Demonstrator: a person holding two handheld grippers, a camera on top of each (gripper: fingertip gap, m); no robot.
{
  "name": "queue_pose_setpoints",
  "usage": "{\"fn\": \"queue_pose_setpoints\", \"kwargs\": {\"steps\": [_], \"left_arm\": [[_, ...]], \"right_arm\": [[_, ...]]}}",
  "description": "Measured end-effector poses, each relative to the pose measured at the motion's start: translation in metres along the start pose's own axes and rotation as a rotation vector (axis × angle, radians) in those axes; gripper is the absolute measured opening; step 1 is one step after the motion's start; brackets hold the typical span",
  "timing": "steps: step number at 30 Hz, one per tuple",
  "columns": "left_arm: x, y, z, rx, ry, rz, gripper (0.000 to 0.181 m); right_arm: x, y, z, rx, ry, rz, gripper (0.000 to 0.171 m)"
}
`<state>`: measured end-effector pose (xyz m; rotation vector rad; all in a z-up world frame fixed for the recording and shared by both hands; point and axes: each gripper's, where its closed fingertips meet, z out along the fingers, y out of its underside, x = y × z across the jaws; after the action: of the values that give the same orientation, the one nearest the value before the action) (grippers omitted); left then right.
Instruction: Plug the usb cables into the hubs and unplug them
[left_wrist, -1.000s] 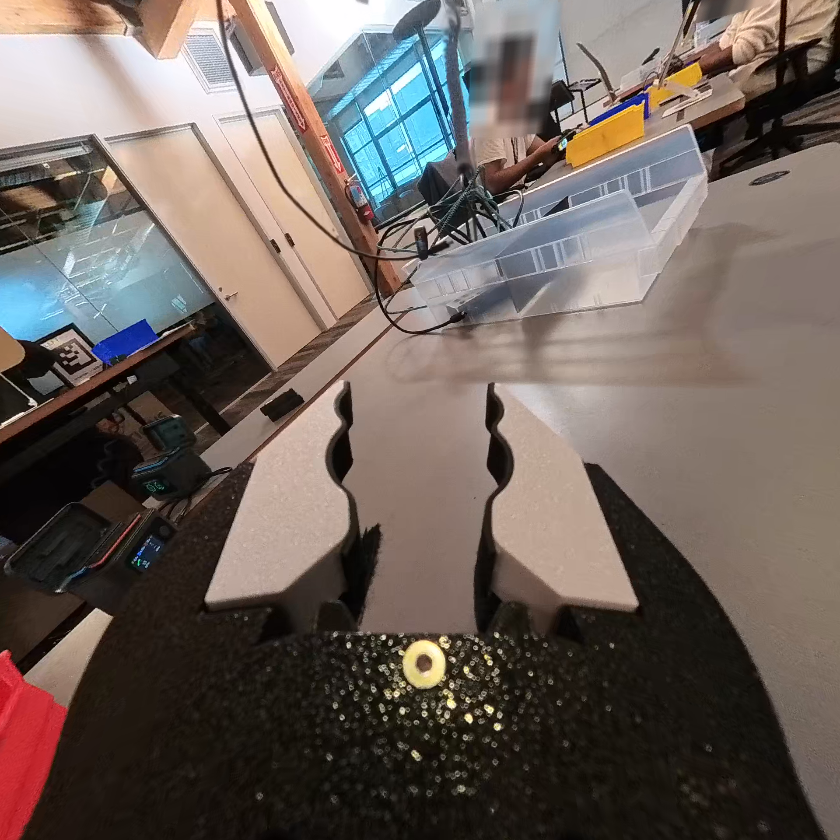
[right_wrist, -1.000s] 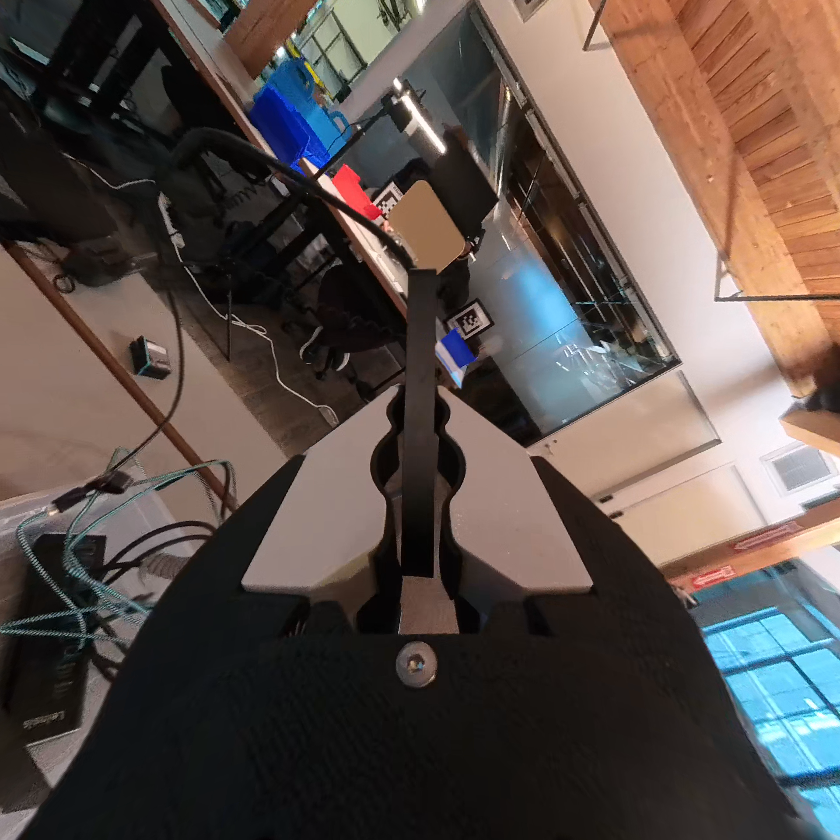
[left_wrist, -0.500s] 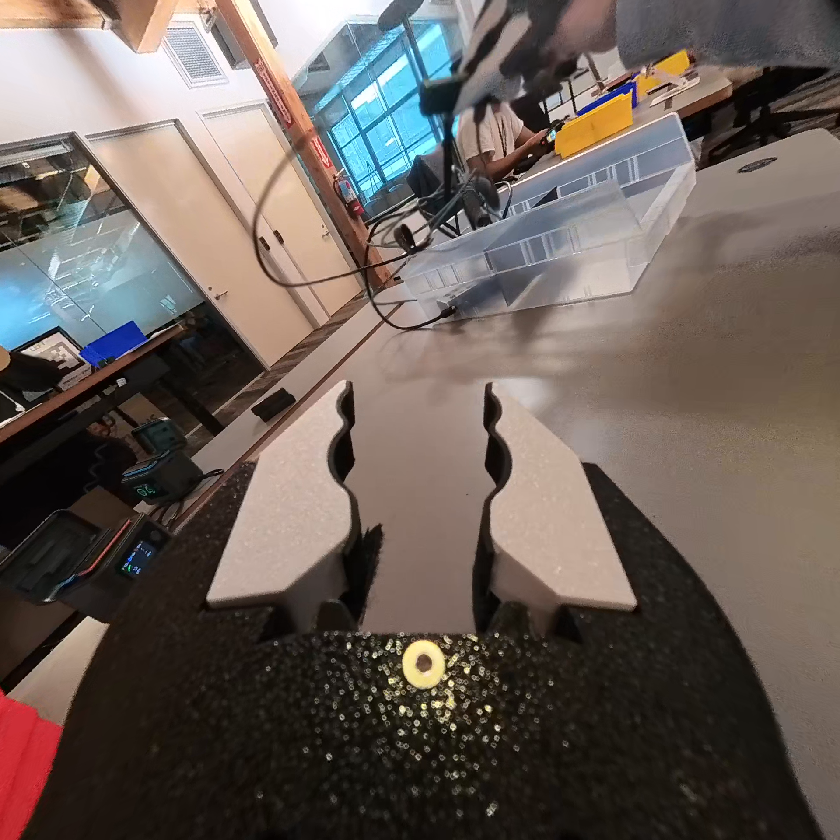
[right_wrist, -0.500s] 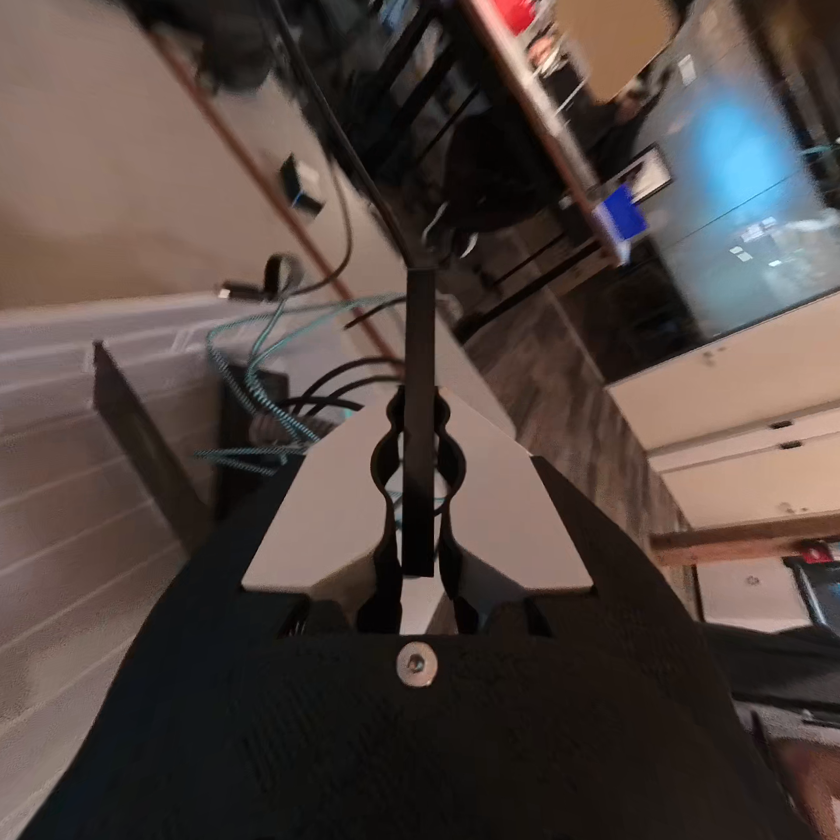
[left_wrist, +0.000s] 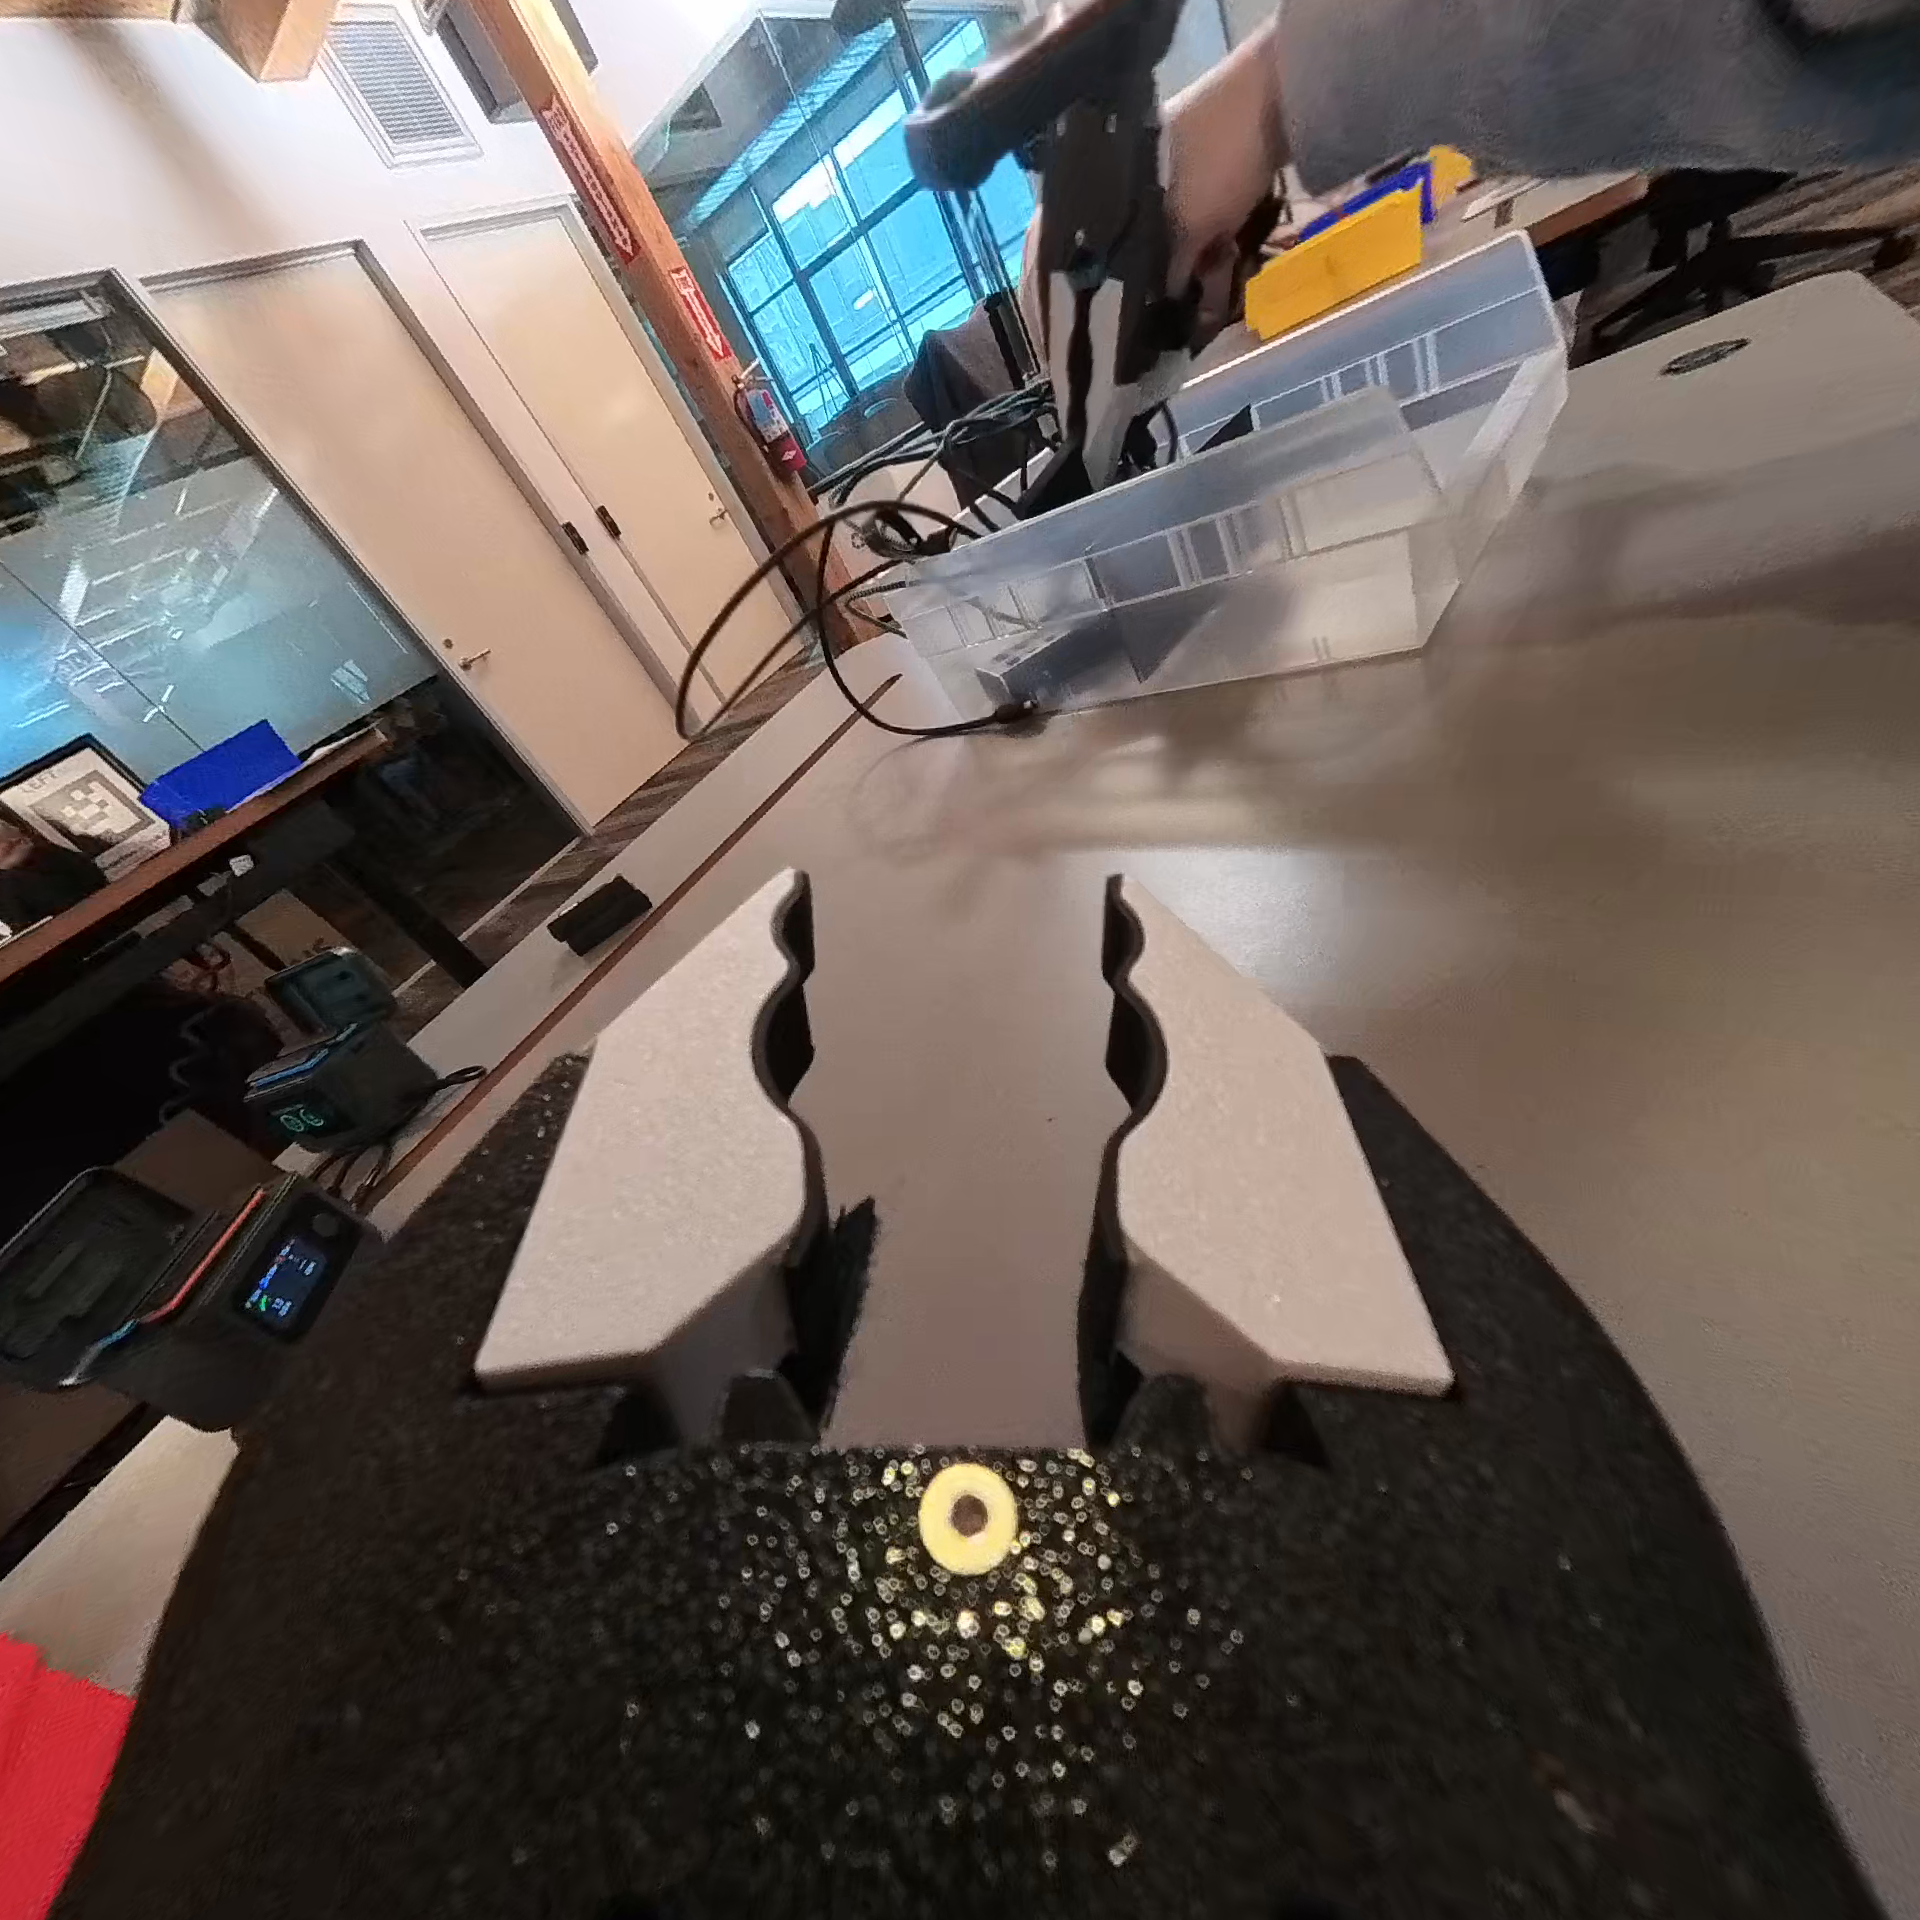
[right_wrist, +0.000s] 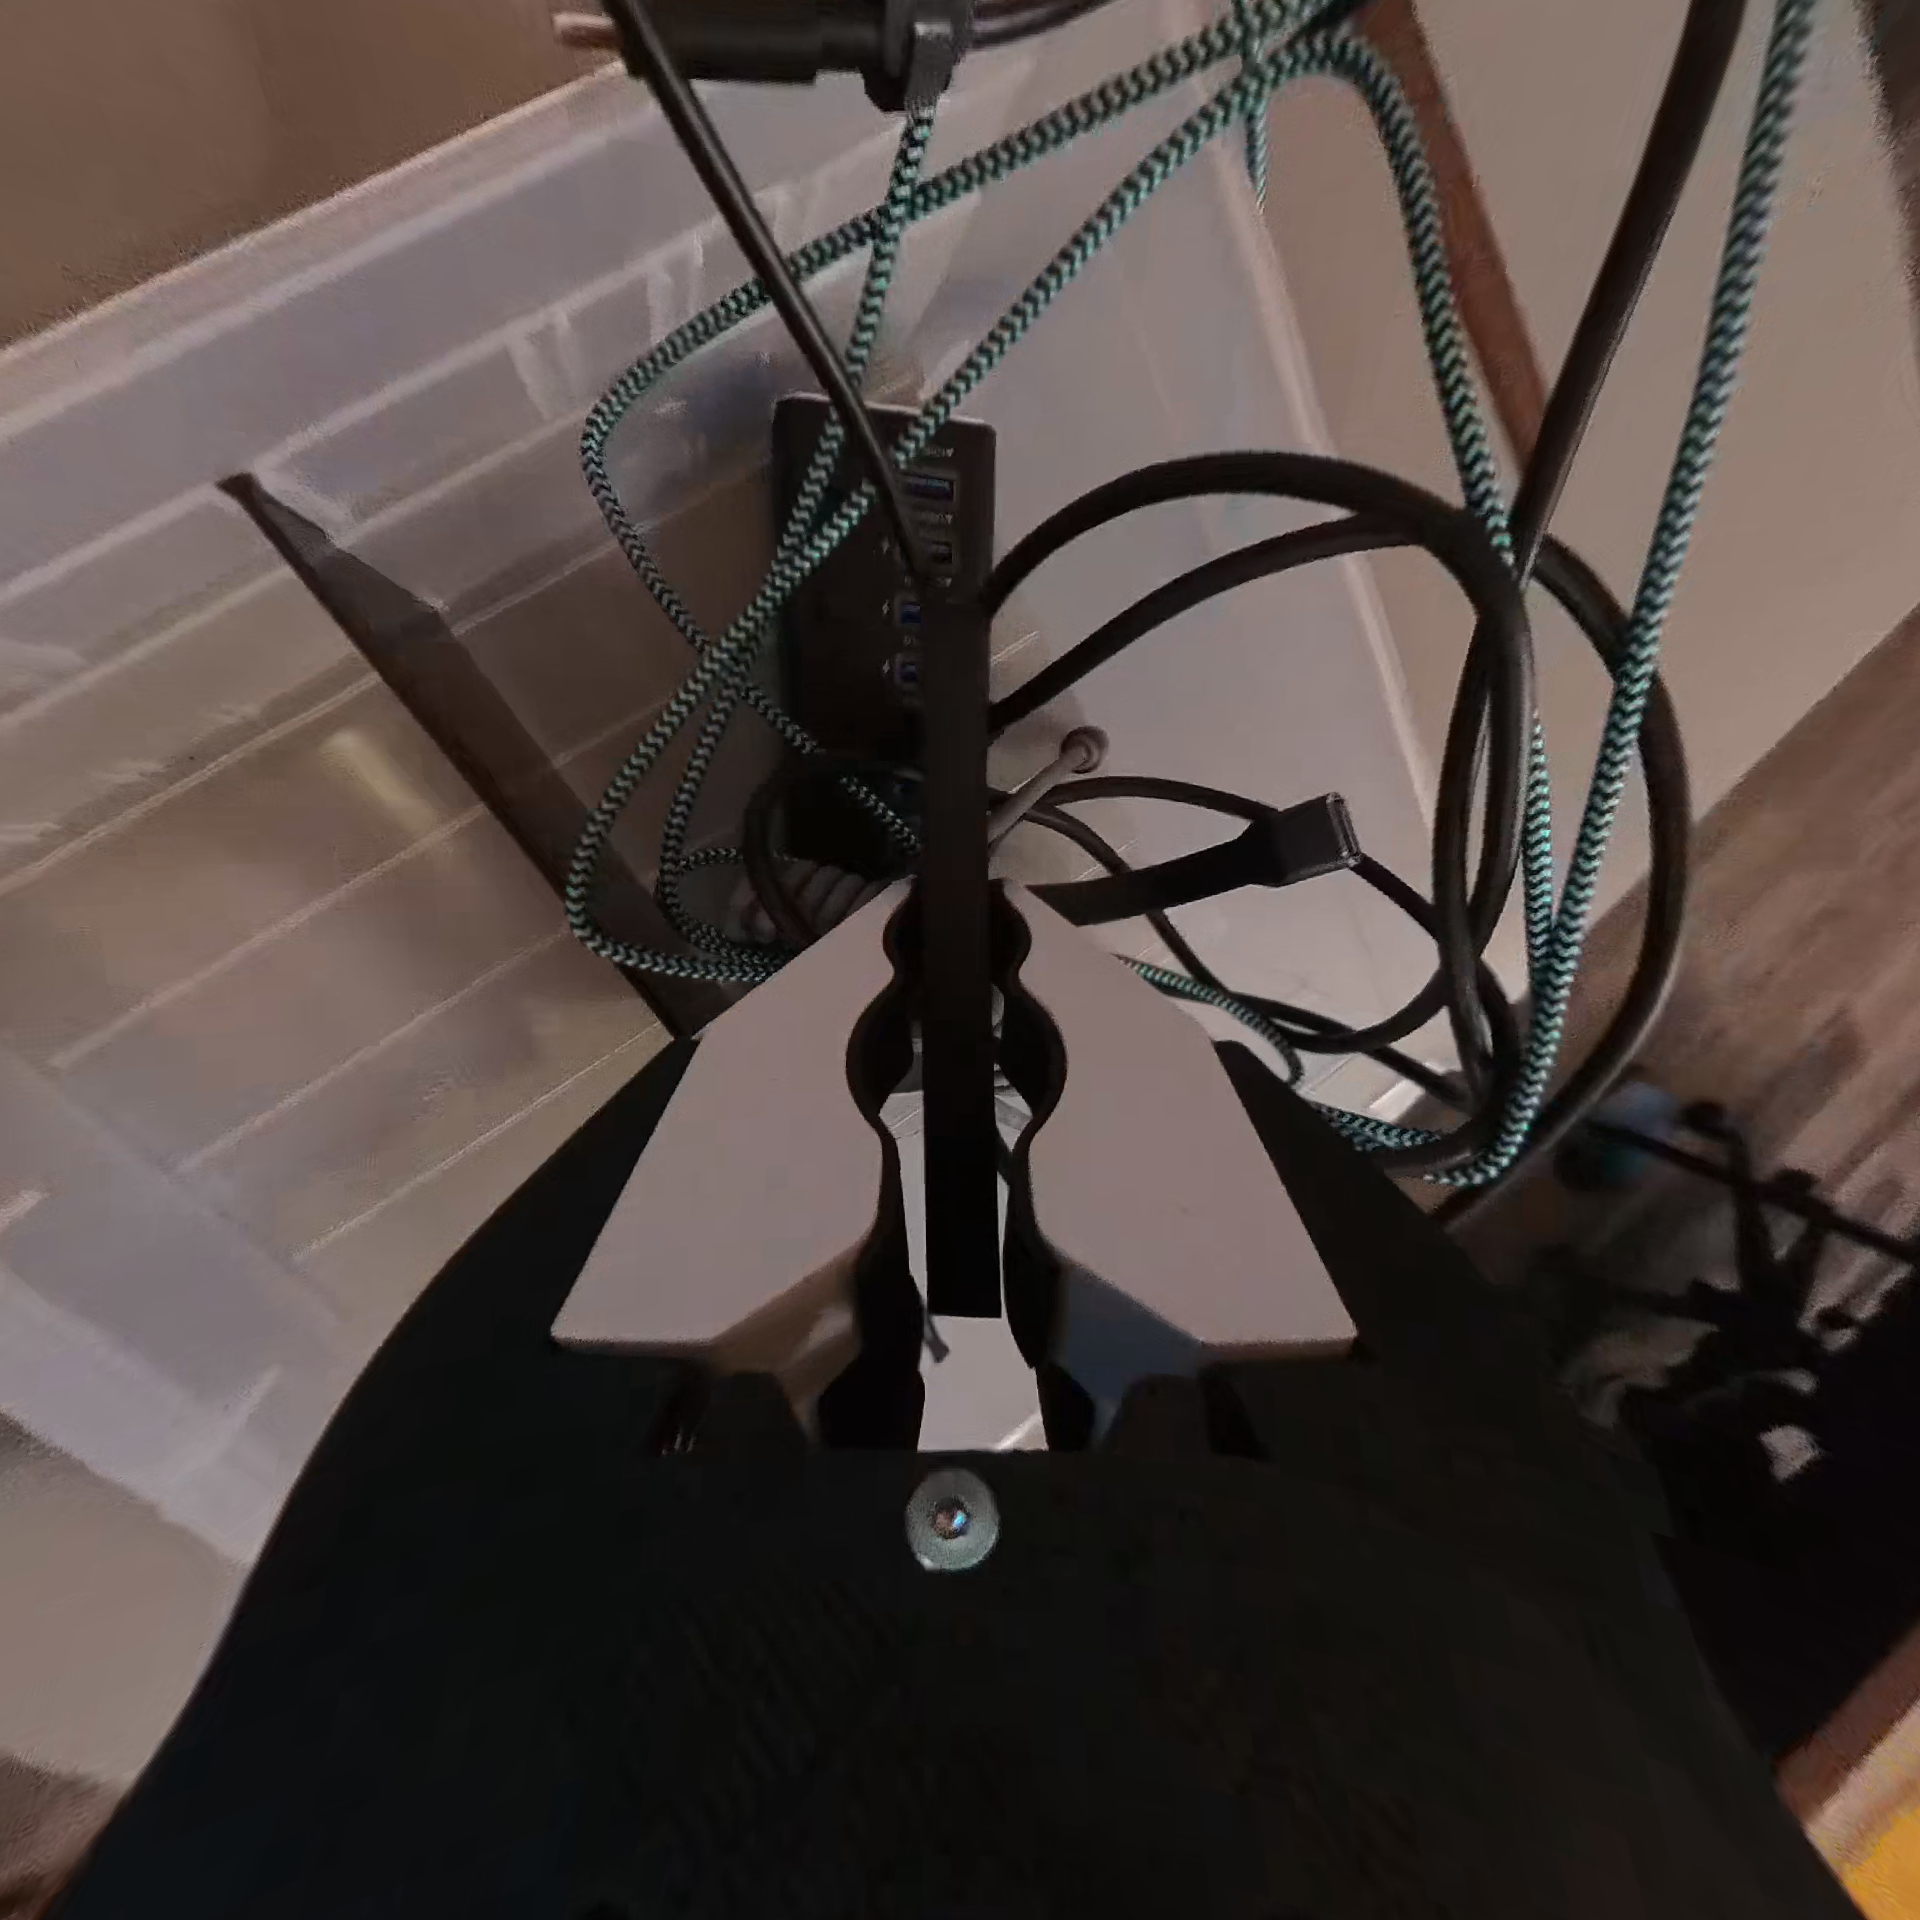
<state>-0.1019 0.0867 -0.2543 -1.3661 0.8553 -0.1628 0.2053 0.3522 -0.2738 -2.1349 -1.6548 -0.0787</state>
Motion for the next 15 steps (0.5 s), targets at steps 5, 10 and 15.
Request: {"fn": "queue_pose_setpoints", "kwargs": {"steps": [5, 10, 15], "left_arm": [[0.004, 0.002, 0.001, -0.016, 0.019, 0.006, 0.053], [0.004, 0.003, 0.002, -0.017, 0.023, -0.003, 0.053], [0.007, 0.003, 0.003, -0.019, 0.036, -0.01, 0.053]], "right_arm": [[-0.002, 0.002, -0.003, -0.054, -0.078, 0.096, 0.01], [0.001, 0.004, -0.031, -0.15, -0.101, 0.199, 0.061], [0.012, -0.011, -0.076, -0.237, 0.037, 0.161, 0.066]]}}
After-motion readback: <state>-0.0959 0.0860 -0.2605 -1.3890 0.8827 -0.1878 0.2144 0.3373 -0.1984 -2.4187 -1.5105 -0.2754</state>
